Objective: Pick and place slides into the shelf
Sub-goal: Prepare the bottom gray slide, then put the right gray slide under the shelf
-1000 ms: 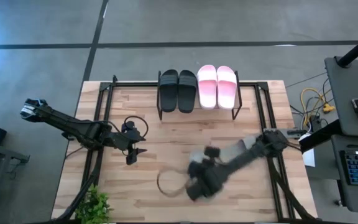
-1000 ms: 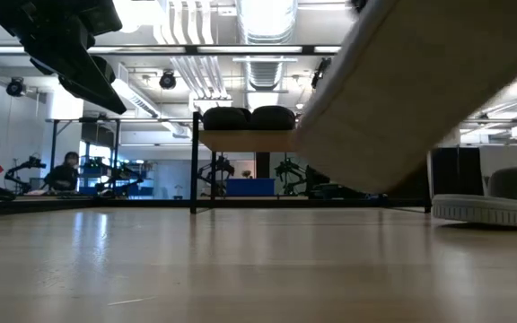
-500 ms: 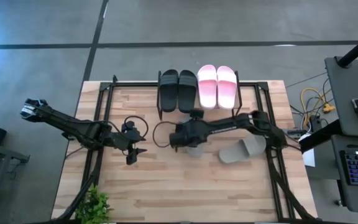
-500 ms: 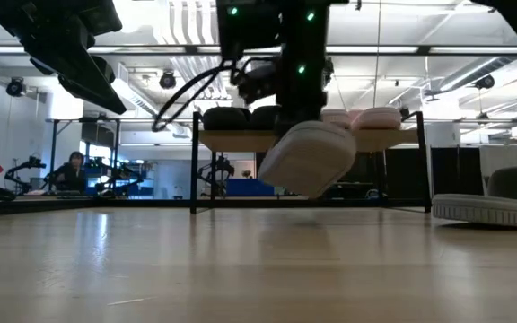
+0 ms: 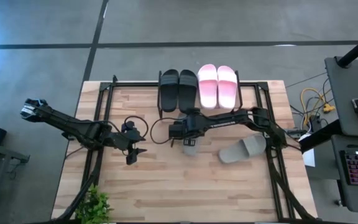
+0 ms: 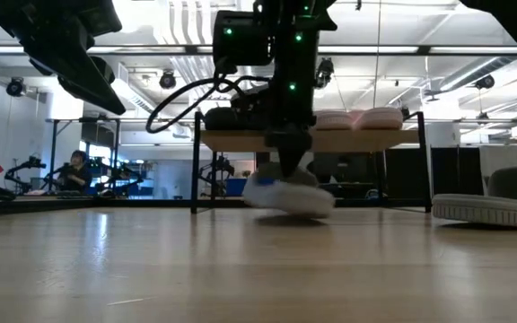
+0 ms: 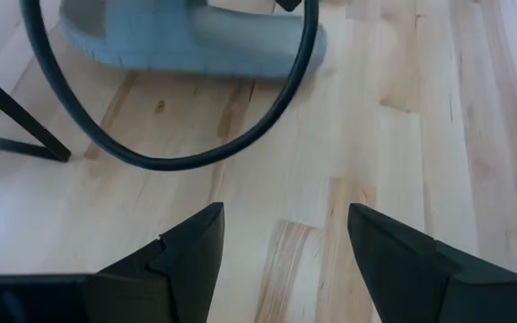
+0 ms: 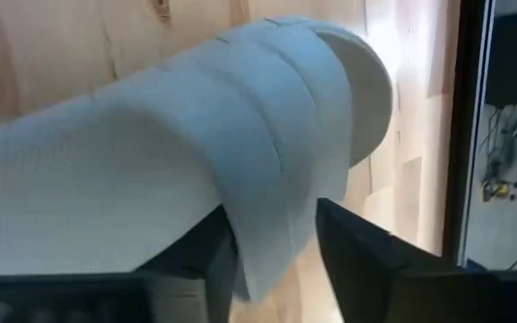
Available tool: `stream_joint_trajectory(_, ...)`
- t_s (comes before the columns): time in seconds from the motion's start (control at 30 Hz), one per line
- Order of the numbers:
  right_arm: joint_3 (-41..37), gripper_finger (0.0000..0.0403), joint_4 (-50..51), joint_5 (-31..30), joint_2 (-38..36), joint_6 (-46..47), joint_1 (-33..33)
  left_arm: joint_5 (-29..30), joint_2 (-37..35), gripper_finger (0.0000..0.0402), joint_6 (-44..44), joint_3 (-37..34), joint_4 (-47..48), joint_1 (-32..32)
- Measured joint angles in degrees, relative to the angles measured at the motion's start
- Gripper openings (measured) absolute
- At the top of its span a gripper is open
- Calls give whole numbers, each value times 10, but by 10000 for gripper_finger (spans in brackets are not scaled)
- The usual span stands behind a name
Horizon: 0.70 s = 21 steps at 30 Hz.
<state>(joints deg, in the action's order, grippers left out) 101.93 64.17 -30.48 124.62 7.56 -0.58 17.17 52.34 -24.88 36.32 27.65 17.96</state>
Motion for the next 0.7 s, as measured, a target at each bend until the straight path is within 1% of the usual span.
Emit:
stream_joint_trajectory(0.1, 9, 175, 10, 5, 0, 17, -8, 0, 0, 223, 0, 0, 4, 0)
stream_joint_trajectory(0.2, 32, 196, 13, 14, -1, 19, -24, 0, 0, 223, 0, 0, 4, 0)
stream_joint_trajectory(0.3, 64, 206, 39, 15, -2, 36, -41, 0, 0, 223, 0, -1, 4, 0)
stream_joint_trajectory(0.37, 85, 207, 90, 15, -3, 75, -52, 0, 0, 223, 0, -1, 4, 0)
stream_joint_trajectory(0.43, 104, 207, 168, 13, -3, 152, -63, 0, 0, 223, 0, -1, 4, 0)
stream_joint_trajectory(0.5, 117, 207, 257, 19, -3, 266, -75, 0, 0, 223, 0, -1, 3, 0)
stream_joint_trajectory(0.53, 116, 207, 269, 35, -5, 325, -81, 0, 0, 223, 0, -1, 4, 0)
stream_joint_trajectory(0.6, 93, 207, 249, 106, -24, 402, -94, 0, 0, 223, 0, -1, 3, 0)
stream_joint_trajectory(0.7, 67, 207, 258, 190, -37, 553, -112, 0, 0, 223, 0, -1, 2, 0)
